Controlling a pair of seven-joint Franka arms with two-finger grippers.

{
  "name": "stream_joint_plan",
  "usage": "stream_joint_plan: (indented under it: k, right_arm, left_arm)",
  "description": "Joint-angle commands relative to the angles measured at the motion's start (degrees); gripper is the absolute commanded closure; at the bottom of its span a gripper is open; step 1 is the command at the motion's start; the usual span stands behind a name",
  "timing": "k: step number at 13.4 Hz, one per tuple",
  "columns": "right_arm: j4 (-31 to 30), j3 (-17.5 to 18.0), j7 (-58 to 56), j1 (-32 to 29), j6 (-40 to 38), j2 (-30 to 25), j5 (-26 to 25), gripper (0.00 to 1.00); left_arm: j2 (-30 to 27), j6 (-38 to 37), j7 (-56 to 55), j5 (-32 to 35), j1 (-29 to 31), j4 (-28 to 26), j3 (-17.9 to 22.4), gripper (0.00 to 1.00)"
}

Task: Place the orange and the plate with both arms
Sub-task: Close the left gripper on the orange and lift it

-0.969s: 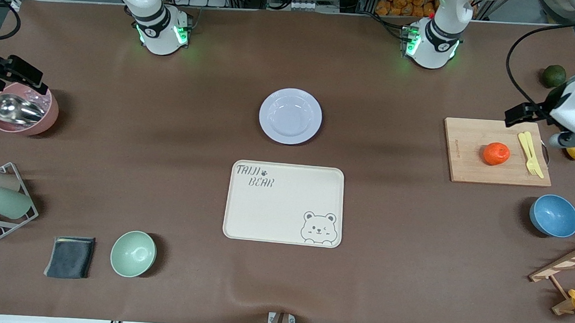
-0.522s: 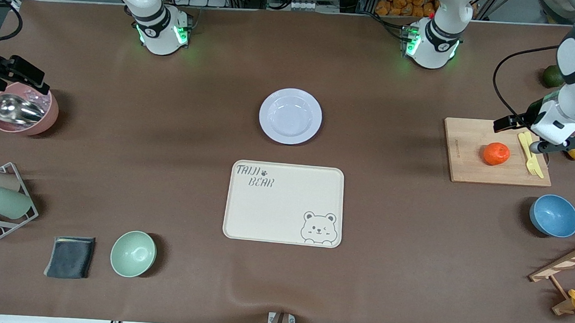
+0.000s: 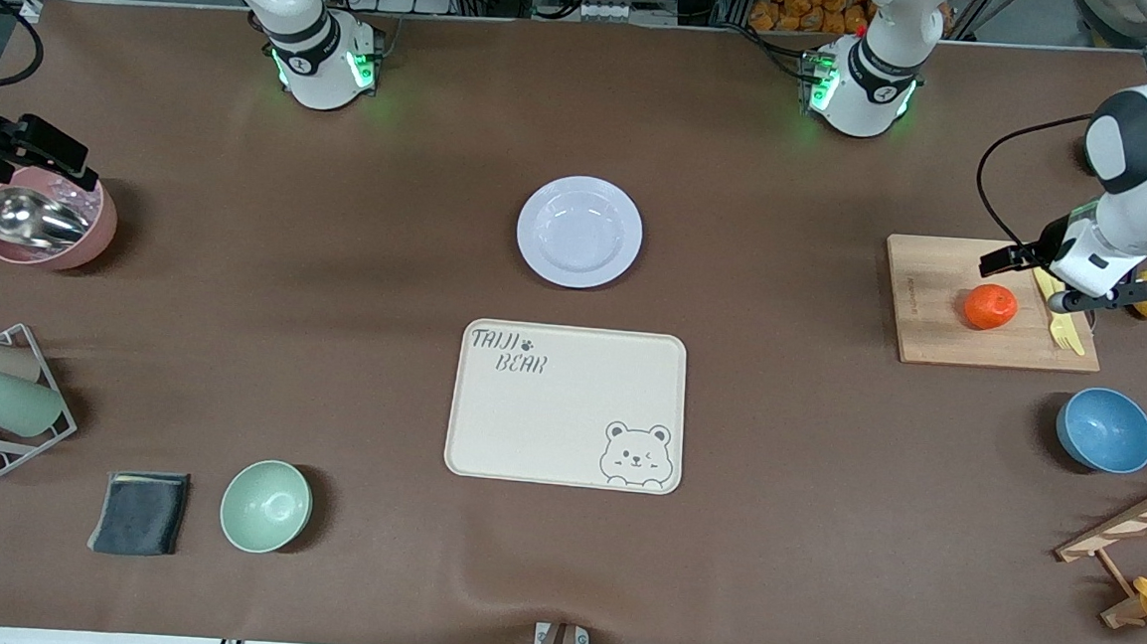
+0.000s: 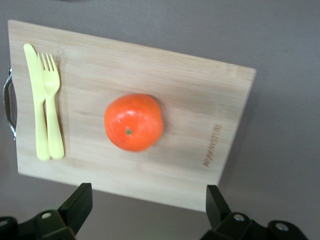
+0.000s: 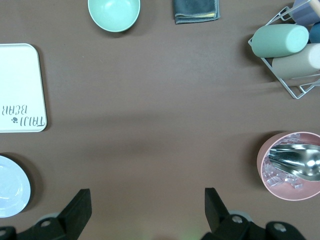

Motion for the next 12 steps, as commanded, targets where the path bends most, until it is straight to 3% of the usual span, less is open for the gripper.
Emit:
stream_joint_plan:
  k: [1,12]
  right_arm:
    - [0.97,0.09,-0.27,0.13,-0.62,0.55,1.0,0.0]
    - [1.06,0.09,-0.8,1.53,0.44,3.8,2.22,0.0]
  left_arm:
    - [4.25,4.31,3.66,1.1,2.75,0.53,-0.56,0.0]
    - [12.25,13.45,3.93,1.28,3.46,0.44,-0.39,0.0]
